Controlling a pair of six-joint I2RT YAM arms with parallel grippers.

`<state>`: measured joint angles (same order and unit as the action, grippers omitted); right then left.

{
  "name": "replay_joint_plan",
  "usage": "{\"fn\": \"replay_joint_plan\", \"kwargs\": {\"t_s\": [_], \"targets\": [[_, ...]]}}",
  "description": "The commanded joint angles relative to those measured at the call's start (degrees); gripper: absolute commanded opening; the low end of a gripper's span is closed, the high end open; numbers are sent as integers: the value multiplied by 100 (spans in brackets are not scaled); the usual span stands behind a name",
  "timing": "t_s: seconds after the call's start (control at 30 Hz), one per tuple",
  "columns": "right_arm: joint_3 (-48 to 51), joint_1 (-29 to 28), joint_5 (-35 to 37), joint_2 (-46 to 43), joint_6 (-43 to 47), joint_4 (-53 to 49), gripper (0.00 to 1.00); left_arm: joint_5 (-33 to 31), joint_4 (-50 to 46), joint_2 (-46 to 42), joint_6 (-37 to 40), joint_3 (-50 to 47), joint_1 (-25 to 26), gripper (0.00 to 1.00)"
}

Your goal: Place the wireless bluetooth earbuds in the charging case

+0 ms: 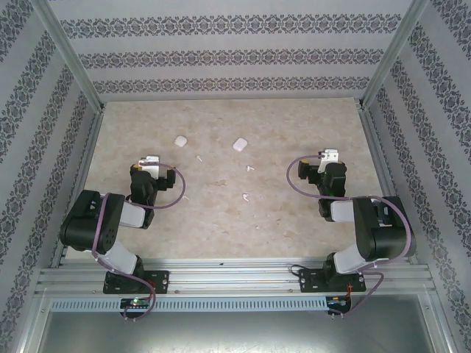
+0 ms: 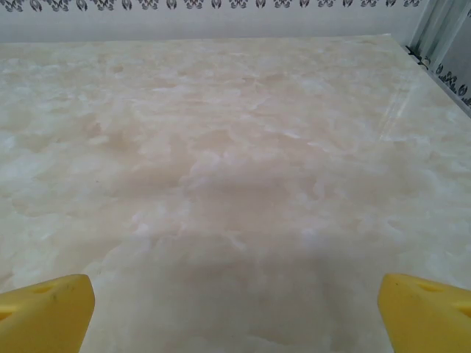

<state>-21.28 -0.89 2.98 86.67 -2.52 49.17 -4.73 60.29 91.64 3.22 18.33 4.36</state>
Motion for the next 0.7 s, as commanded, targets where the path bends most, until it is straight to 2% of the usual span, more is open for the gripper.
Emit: {"fn": "replay_joint_plan", "kwargs": {"t_s": [0.0, 0.67], "targets": [[-105, 46, -238, -12, 103, 146, 98, 40, -149, -61, -32, 130, -86, 100], [-96, 18, -209, -22, 112, 146, 98, 271, -422, -83, -100, 266, -199, 100]]}}
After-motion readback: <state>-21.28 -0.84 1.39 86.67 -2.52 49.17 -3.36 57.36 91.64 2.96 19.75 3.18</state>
